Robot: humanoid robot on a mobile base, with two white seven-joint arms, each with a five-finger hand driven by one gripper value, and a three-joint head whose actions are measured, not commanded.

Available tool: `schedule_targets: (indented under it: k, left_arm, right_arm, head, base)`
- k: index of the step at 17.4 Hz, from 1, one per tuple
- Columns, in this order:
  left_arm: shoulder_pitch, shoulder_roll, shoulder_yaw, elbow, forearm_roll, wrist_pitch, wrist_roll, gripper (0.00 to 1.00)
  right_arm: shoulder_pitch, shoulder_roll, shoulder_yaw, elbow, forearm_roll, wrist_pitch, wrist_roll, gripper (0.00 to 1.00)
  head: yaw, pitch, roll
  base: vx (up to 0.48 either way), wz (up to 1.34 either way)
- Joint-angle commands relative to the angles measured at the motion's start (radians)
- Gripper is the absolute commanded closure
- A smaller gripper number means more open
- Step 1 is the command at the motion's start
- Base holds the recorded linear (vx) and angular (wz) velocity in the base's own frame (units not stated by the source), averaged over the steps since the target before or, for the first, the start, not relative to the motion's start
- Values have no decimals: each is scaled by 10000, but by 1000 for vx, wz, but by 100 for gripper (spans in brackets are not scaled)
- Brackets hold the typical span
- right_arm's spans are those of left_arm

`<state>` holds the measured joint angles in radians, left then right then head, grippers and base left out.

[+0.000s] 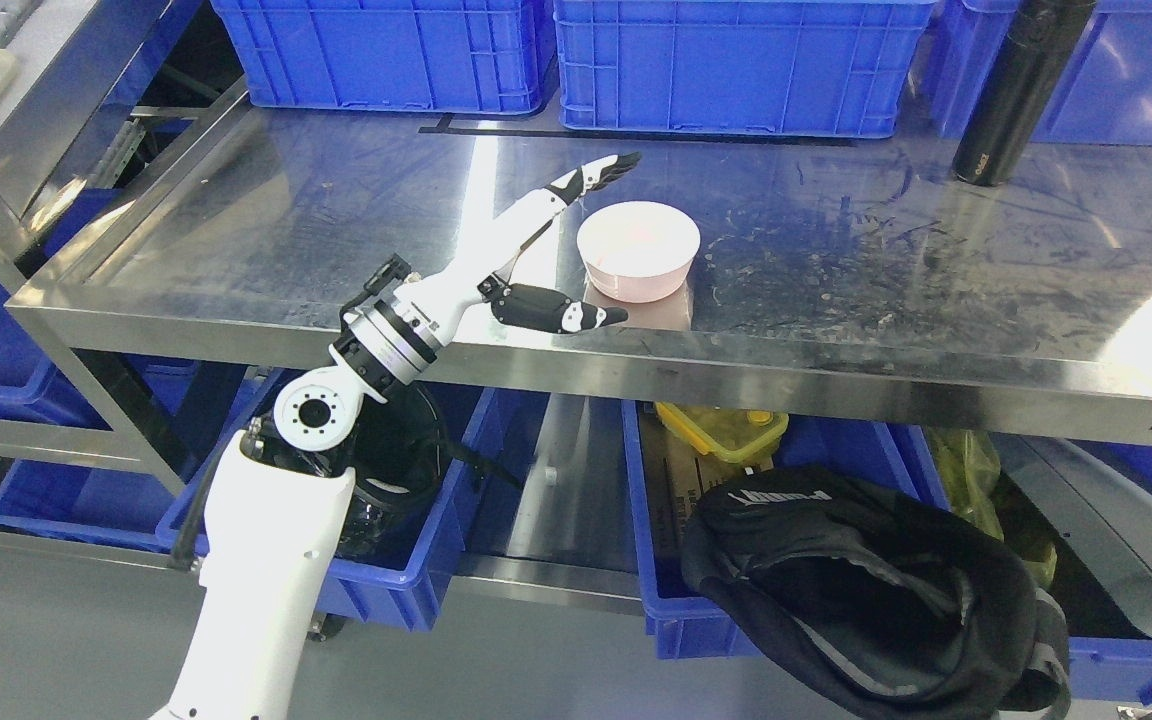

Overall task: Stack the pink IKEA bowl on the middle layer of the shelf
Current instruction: 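Move the left hand over the shelf toward the pink bowl, then lower the left hand onto the pink bowl rim and close fingers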

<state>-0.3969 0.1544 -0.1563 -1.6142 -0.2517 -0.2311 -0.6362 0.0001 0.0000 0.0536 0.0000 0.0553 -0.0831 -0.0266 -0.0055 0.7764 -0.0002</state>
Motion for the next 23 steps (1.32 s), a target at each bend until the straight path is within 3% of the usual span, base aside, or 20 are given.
schedule_targets:
  k: [1,5,7,9,13,17,23]
  left_arm:
    - [-1673,1217,-215,4,-3458,209,-1287,3]
    - [-2333,1187,-996,-11,-4309,270,-2378,3]
    - [-2503,1050,-1014,-11,-4537,255,-3619,3]
    - [-2519,424,-998,-11,-4722,240,-4434,1]
    - [-2504,-9,-1105,20,-5762,209,-4483,2]
    - [-2641,-40,-1106,295,-5996,163,-4437,17]
    - [-3071,-714,-1228,1169,-6210,148,-4421,21]
  right_arm:
    - [229,-175,1,-175,-1,2,5,0]
    - [229,-175,1,-175,-1,2,5,0]
    - [229,-175,1,-175,-1,2,5,0]
    - [229,-175,1,-175,-1,2,5,0]
    - [229,-175,1,-175,-1,2,5,0]
    - [229,-175,1,-175,-16,2,5,0]
    - [229,-175,1,-175,-1,2,5,0]
  head:
    - [0,0,0]
    - [0,0,0]
    - [0,0,0]
    - [0,0,0]
    - [0,0,0]
    - [0,0,0]
    - [0,0,0]
  base:
    - [0,0]
    - [0,0]
    - [0,0]
    - [0,0]
    - [0,0]
    - [0,0]
    - [0,0]
